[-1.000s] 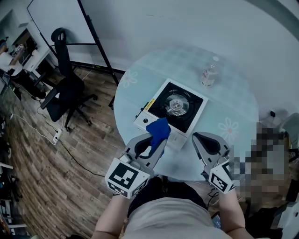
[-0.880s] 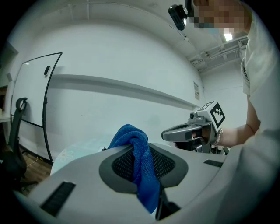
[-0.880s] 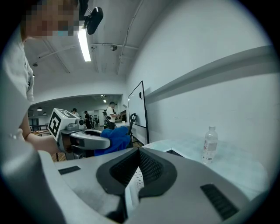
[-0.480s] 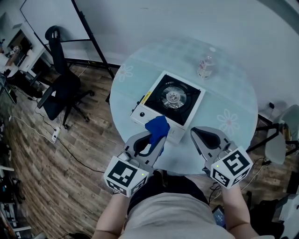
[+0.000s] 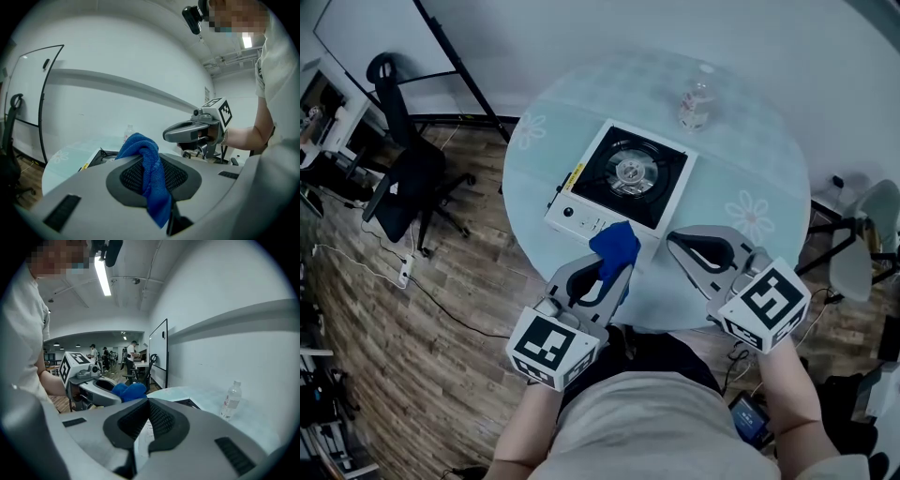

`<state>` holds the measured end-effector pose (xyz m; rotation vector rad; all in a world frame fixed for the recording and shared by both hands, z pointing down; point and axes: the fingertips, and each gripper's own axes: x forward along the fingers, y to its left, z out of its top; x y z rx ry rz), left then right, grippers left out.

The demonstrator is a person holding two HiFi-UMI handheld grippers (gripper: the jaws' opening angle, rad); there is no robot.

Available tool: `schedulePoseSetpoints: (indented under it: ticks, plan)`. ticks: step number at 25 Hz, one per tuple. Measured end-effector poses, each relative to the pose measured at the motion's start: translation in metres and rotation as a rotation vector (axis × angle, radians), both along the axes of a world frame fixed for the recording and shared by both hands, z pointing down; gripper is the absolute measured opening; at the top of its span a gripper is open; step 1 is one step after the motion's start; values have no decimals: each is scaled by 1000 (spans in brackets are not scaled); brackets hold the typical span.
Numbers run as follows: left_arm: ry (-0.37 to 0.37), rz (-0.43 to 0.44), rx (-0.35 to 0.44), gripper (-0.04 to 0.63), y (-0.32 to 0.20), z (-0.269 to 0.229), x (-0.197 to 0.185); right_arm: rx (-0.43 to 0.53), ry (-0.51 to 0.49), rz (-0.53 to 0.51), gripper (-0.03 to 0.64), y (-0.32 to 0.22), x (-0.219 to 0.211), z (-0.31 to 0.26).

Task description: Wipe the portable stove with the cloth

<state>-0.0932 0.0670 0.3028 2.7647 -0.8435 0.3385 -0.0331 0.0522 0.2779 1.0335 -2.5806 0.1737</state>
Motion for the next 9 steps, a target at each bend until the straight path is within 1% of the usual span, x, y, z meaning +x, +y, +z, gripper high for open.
schedulePoseSetpoints:
  ticks: [3,9]
  plan:
    - [-6,12,4,81,2,0,5,-2,-3,6,20,0,2,1]
    - [4,-1,-4,81,-1,1,10,-24,16,-12,20,-1,9,11]
